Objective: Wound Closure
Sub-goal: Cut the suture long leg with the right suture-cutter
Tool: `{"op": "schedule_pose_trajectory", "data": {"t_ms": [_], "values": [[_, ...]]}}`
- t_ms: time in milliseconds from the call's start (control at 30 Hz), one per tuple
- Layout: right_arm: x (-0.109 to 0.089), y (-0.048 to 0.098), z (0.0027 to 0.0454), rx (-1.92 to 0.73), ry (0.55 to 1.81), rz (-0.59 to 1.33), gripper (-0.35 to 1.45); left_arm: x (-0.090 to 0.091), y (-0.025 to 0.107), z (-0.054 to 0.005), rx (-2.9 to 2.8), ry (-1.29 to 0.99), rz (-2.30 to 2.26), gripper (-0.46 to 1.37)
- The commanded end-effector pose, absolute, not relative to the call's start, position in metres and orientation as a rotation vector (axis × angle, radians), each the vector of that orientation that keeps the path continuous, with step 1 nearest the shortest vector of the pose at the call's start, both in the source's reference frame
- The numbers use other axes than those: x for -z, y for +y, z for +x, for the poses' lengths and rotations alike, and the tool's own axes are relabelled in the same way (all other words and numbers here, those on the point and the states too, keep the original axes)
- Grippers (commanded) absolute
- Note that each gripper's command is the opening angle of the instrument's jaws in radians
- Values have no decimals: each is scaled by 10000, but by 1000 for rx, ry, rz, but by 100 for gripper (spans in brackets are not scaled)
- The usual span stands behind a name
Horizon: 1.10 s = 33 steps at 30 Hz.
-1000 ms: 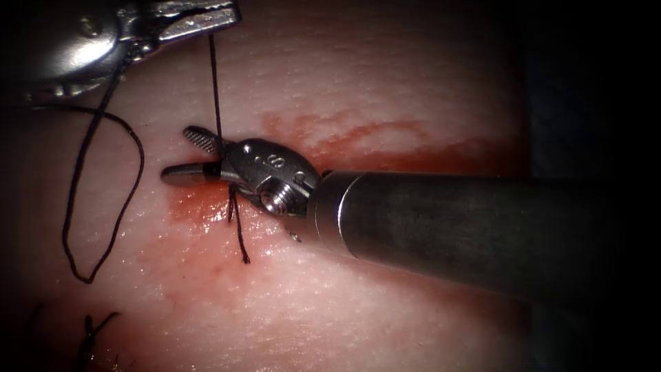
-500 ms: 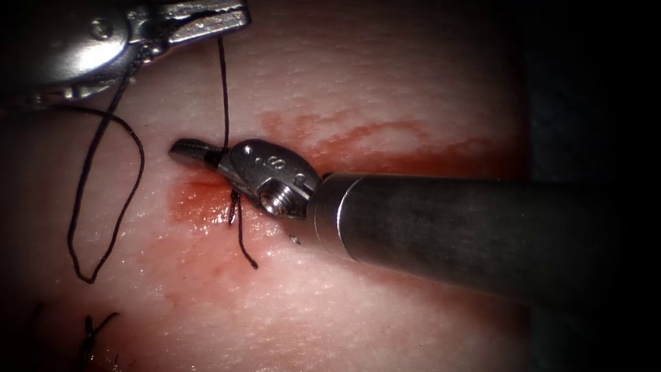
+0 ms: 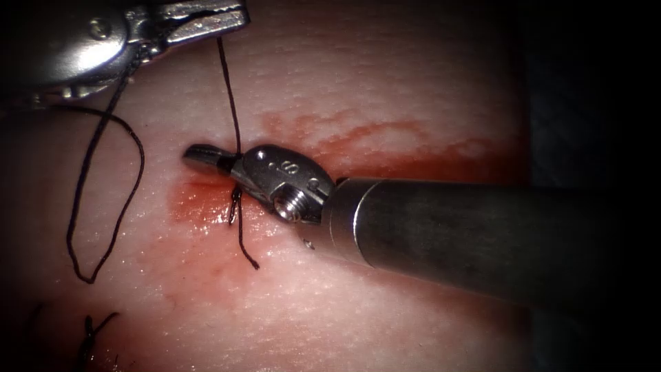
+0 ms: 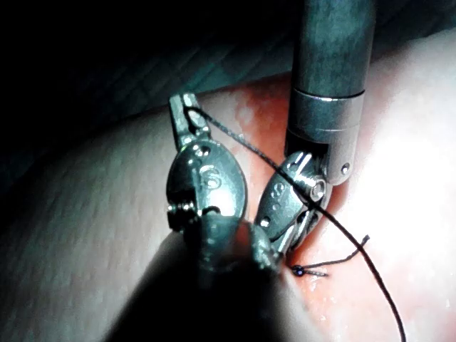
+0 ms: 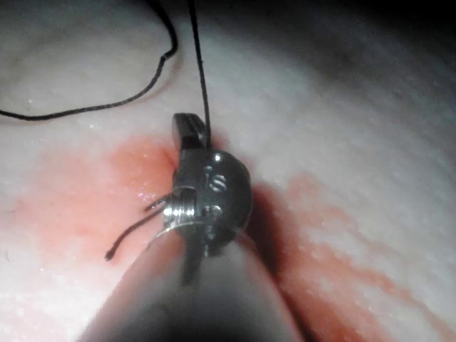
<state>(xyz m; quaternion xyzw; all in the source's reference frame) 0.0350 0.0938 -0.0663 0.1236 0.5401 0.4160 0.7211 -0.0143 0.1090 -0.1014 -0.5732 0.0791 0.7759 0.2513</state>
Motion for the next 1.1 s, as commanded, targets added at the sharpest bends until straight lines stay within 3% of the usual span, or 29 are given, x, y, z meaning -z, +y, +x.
{"op": "schedule_pose_trajectory", "data": {"t_ms": [33, 100, 167, 233, 333, 367, 500, 1100], "values": [[661, 938, 352, -922, 1211, 264, 6, 1014, 1090, -142, -2118, 207, -1565, -35], [662, 937, 352, -921, 1212, 265, -5, 1014, 1089, -141, -2118, 209, -1563, -35], [663, 936, 352, -916, 1212, 262, 9, 1014, 1089, -140, -2118, 208, -1564, -35], [663, 937, 352, -911, 1212, 258, 84, 1014, 1090, -139, -2118, 209, -1562, -35], [662, 939, 351, -892, 1219, 251, 128, 1015, 1091, -137, -2115, 210, -1563, -35], [661, 939, 351, -872, 1223, 246, 133, 1015, 1091, -137, -2115, 212, -1561, -35], [660, 935, 350, -842, 1232, 235, 143, 1016, 1092, -134, -2113, 214, -1560, -35], [665, 935, 324, -808, 1233, 227, 142, 1022, 1089, -118, -2115, 231, -1552, -35]]}}
